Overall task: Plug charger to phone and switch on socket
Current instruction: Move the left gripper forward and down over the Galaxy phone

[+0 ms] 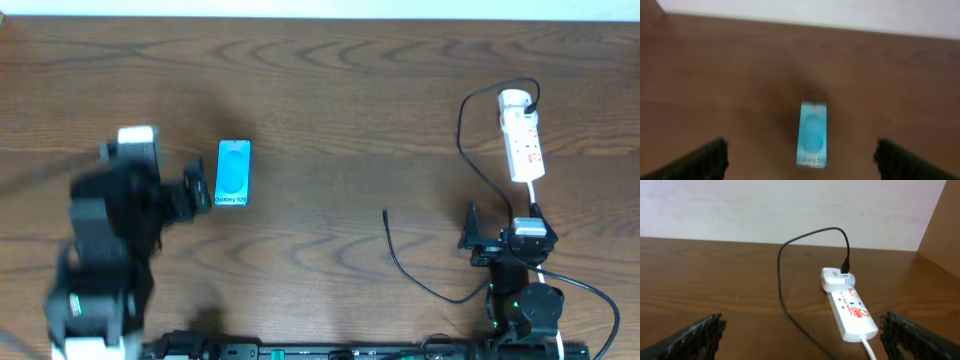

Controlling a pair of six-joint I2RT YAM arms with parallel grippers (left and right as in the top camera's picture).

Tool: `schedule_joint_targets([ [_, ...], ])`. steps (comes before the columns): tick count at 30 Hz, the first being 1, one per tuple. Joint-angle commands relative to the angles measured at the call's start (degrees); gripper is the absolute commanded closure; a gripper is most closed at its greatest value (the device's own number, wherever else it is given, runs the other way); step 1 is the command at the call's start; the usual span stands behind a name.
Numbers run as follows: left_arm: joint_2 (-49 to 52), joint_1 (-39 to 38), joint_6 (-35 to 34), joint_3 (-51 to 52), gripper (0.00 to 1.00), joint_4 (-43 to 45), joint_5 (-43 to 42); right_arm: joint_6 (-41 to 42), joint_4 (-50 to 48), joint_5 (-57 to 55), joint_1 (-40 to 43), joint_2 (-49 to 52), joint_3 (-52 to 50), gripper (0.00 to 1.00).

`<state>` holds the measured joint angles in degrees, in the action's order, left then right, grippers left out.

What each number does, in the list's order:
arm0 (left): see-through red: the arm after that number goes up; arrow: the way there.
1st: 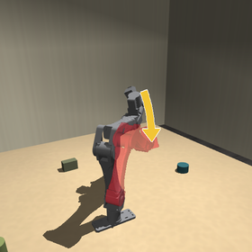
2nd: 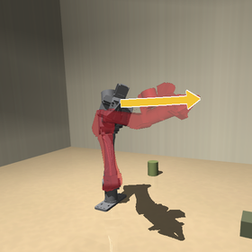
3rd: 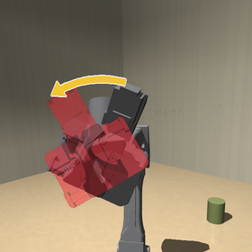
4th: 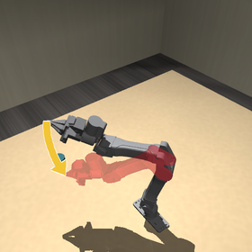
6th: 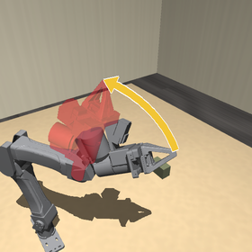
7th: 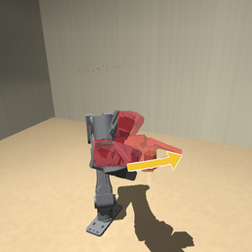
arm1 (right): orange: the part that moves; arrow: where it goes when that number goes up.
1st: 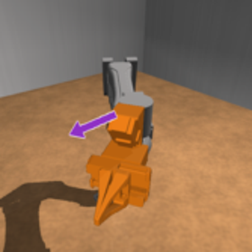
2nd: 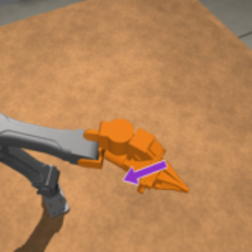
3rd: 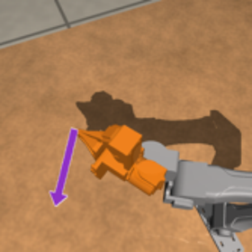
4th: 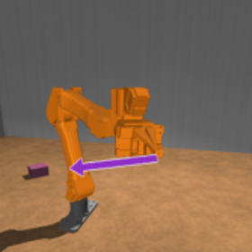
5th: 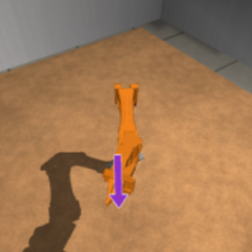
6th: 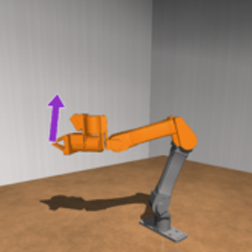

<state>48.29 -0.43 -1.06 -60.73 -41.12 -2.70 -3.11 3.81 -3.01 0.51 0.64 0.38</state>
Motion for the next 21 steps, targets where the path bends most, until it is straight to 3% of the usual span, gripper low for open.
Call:
schedule_joint_targets([
  [1, 19.71, 0.24, 0.79, -24.44, 0.06, -15.87, -1.18, 0.9, 0.26, -0.24, 0.26, -0.33, -0.09, 0.01],
  [3, 30.73, 0.24, 0.79, -37.68, 0.06, -26.88, -1.18, 0.9, 0.26, -0.24, 0.26, -0.33, -0.09, 0.01],
  [7, 42.01, 0.24, 0.74, -47.82, 0.06, -33.51, -1.38, 0.9, 0.26, -0.24, 0.26, -0.33, -0.09, 0.01],
  [14, 52.39, 0.24, 0.74, -47.89, 0.06, -35.12, -10.32, 0.9, 0.26, -0.24, 0.26, -0.33, -0.09, 0.01],
  [19, 57.92, 0.24, 0.76, -47.47, 0.08, -35.12, -10.38, 0.9, 0.26, -0.24, 0.26, -0.33, -0.09, 0.01],
  [20, 58.8, 0.24, 0.79, -47.32, 0.34, -35.12, -10.34, 0.9, 0.26, -0.24, 0.26, -0.33, -0.09, 0.01],
  [21, 59.34, 0.24, 0.79, -47.32, 0.48, -35.12, -10.12, 0.9, 0.26, -0.24, 0.26, -0.33, -0.09, 0.01],
])
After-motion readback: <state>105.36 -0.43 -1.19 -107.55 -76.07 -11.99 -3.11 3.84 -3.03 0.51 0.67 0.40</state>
